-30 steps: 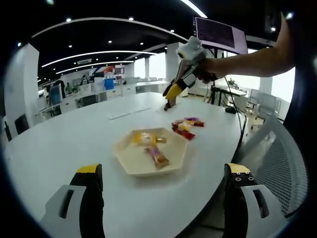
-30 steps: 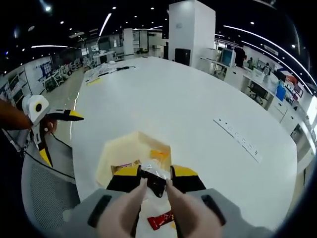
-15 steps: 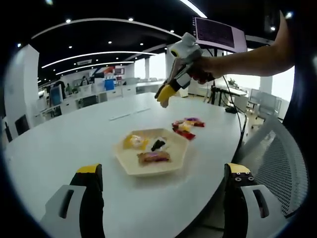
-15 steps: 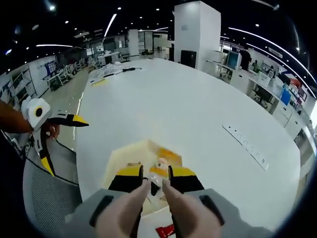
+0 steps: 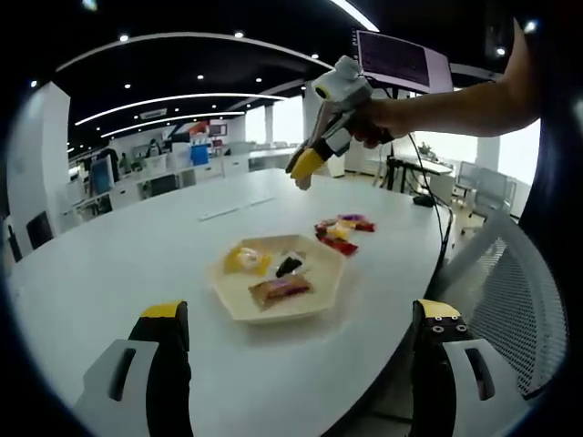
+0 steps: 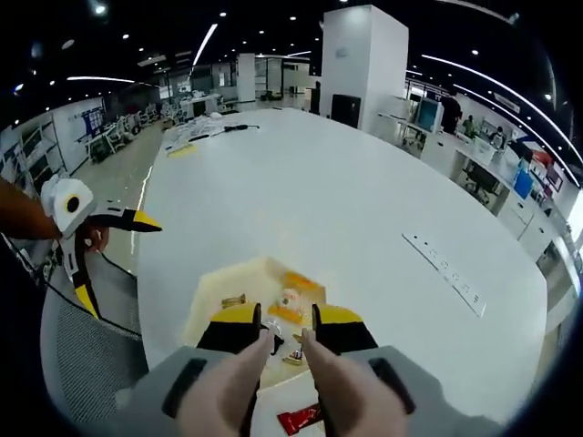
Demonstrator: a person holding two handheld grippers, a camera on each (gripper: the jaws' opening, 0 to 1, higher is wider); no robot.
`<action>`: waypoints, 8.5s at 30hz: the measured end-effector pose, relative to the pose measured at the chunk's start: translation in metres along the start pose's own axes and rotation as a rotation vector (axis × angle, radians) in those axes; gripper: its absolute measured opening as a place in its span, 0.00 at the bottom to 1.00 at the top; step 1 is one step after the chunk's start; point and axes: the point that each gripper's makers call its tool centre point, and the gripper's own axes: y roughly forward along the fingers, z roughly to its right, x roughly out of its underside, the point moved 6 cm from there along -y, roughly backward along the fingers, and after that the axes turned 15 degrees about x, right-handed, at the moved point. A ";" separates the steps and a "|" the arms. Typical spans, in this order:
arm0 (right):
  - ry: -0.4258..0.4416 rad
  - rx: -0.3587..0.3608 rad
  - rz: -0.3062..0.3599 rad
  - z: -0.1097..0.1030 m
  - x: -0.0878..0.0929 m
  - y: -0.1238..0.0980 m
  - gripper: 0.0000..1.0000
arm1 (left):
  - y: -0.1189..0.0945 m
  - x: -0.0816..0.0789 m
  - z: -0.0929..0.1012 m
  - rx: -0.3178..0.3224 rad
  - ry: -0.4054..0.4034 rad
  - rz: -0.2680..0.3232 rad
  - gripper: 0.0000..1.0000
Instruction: Place the target food into the container with the food tongs after gripping and lifting it, then release it inside without dropping or visibly crushing the food.
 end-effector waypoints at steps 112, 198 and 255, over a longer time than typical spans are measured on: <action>0.088 0.154 -0.155 0.011 0.144 0.020 0.27 | 0.000 0.000 0.001 0.009 -0.013 0.007 0.99; 0.023 0.076 -0.134 0.050 0.055 -0.025 0.22 | -0.001 -0.002 0.003 0.020 0.002 0.021 1.00; -0.008 0.058 -0.131 0.033 0.011 -0.014 0.22 | -0.001 -0.002 0.001 0.010 0.018 0.016 0.99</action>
